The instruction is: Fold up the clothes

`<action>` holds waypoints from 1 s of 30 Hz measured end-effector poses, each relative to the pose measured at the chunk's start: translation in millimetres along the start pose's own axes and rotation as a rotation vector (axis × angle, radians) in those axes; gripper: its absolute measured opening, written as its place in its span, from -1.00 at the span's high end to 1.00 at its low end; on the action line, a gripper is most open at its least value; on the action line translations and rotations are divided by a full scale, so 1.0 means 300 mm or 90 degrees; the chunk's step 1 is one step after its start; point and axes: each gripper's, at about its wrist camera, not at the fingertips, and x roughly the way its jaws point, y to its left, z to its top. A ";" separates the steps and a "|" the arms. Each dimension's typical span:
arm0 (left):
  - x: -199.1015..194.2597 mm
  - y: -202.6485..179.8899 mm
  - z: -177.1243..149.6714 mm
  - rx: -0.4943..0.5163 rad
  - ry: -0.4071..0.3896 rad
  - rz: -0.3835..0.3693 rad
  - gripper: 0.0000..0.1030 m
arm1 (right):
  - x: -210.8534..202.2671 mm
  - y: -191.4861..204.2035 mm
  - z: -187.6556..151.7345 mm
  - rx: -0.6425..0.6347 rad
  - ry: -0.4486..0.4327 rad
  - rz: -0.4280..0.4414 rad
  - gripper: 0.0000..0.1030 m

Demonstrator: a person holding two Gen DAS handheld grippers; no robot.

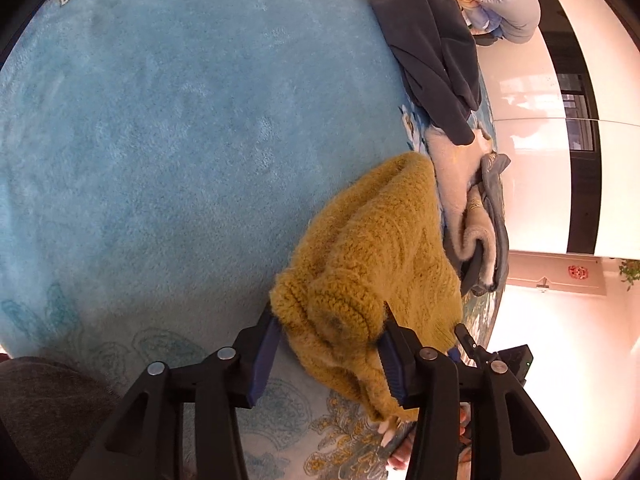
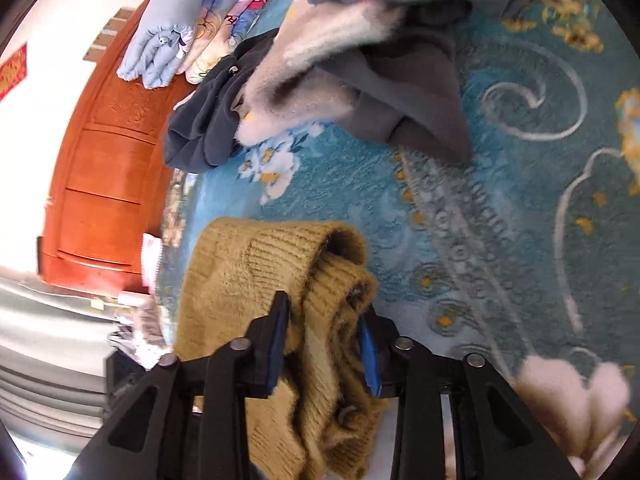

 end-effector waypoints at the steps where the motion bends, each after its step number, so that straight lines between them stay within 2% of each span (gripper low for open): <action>1: -0.010 0.000 0.002 -0.001 0.002 0.002 0.02 | -0.025 0.008 -0.005 -0.014 -0.011 -0.022 0.21; 4: -0.054 0.002 0.008 -0.004 -0.007 0.000 0.02 | -0.107 0.035 -0.035 -0.050 -0.049 -0.051 0.21; 6: -0.099 -0.006 0.017 0.004 -0.039 0.000 0.02 | -0.141 0.049 -0.060 -0.058 -0.060 -0.020 0.21; 9: -0.143 -0.062 0.035 0.052 -0.080 0.013 0.02 | -0.131 0.076 -0.096 -0.072 -0.046 0.023 0.21; 13: -0.104 -0.174 0.026 0.136 -0.061 0.003 0.02 | -0.035 0.102 -0.118 -0.086 -0.010 0.004 0.21; 17: -0.001 -0.244 0.006 0.206 -0.018 0.034 0.02 | 0.034 0.094 -0.113 -0.057 0.001 -0.016 0.23; 18: 0.027 -0.247 0.004 0.209 -0.007 0.048 0.02 | 0.041 0.093 -0.113 -0.048 0.002 -0.012 0.28; 20: 0.069 -0.246 -0.001 0.211 0.011 0.070 0.02 | 0.046 0.101 -0.116 -0.042 0.010 -0.002 0.70; 22: 0.092 -0.238 -0.006 0.210 0.019 0.087 0.02 | 0.052 0.112 -0.123 -0.047 0.022 -0.003 0.87; 25: 0.086 -0.242 -0.017 0.217 0.024 0.084 0.02 | 0.005 0.125 -0.133 -0.045 0.009 0.011 0.93; 30: 0.054 -0.262 -0.039 0.231 0.026 0.049 0.02 | -0.126 0.140 -0.153 -0.016 -0.031 0.075 0.93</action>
